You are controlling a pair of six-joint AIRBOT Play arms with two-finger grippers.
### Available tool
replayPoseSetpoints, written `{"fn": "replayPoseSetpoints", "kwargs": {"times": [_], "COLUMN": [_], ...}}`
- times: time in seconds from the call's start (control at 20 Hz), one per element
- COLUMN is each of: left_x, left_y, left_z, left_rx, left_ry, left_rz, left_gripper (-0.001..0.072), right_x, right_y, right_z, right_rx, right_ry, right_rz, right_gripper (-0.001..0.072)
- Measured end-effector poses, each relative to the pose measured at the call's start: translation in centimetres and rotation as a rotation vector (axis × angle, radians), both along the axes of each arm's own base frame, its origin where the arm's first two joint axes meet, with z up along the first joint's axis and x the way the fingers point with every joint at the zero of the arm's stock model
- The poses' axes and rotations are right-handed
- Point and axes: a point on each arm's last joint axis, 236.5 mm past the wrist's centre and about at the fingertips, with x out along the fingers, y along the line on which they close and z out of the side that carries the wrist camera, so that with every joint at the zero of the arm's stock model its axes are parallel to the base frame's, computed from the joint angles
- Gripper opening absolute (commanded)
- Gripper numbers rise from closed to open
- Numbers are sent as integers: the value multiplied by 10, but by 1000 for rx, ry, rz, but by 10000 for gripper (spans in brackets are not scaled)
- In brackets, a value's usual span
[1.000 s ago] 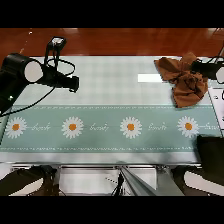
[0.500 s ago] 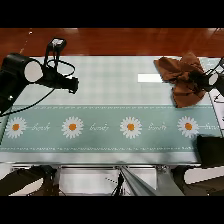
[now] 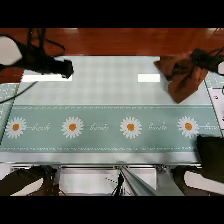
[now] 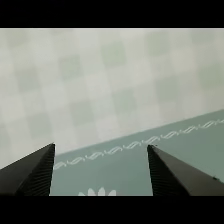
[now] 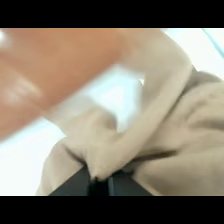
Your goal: Fold the shirts.
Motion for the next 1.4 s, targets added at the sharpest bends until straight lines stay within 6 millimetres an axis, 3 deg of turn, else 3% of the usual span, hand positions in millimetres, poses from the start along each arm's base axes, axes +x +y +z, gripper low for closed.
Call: {"fn": "replayPoseSetpoints", "kwargs": {"times": [0.1, 0.2, 0.3, 0.4, 0.5, 0.6, 0.7, 0.8, 0.95, 1.0, 1.05, 1.1, 1.2, 1.3, 1.4], "left_x": [2, -8, -26, -50, -72, -90, -101, -106, -105, -104, -104, -104, -103, -106, -113], "left_y": [-3, -2, 3, 10, 17, 24, 28, 29, 28, 27, 25, 22, 13, 6, 3], "left_z": [60, 126, 179, 211, 222, 214, 197, 176, 132, 117, 98, 78, 37, -9, -59], "left_rx": [-57, -121, -171, -200, -205, -189, -162, -137, -91, -79, -67, -58, -56, -53, -45], "left_ry": [-128, -264, -380, -440, -440, -385, -310, -238, -107, -66, -17, 34, 124, 217, 315], "left_rz": [-4, -10, -15, -20, -22, -20, -19, -18, -14, -16, -19, -26, -41, -50, -49], "left_gripper": [673, 674, 674, 674, 674, 674, 674, 674, 674, 674, 674, 674, 674, 674, 674], "right_x": [-26, -67, -113, -155, -185, -202, -210, -212, -211, -212, -212, -212, -209, -198, -185], "right_y": [44, 87, 122, 153, 185, 222, 268, 317, 379, 392, 402, 406, 403, 383, 344], "right_z": [89, 166, 221, 250, 254, 236, 201, 156, 64, 33, 2, -22, -55, -63, -55], "right_rx": [-55, -85, -89, -68, -31, 2, 18, 8, -67, -91, -114, -139, -171, -200, -246], "right_ry": [-165, -323, -441, -498, -483, -407, -286, -156, 73, 148, 226, 284, 374, 412, 430], "right_rz": [98, 188, 271, 361, 467, 594, 735, 862, 1003, 1030, 1048, 1058, 1058, 1025, 962], "right_gripper": [24, 24, 24, 24, 24, 24, 25, 25, 31, 163, 425, 531, 555, 555, 555]}}
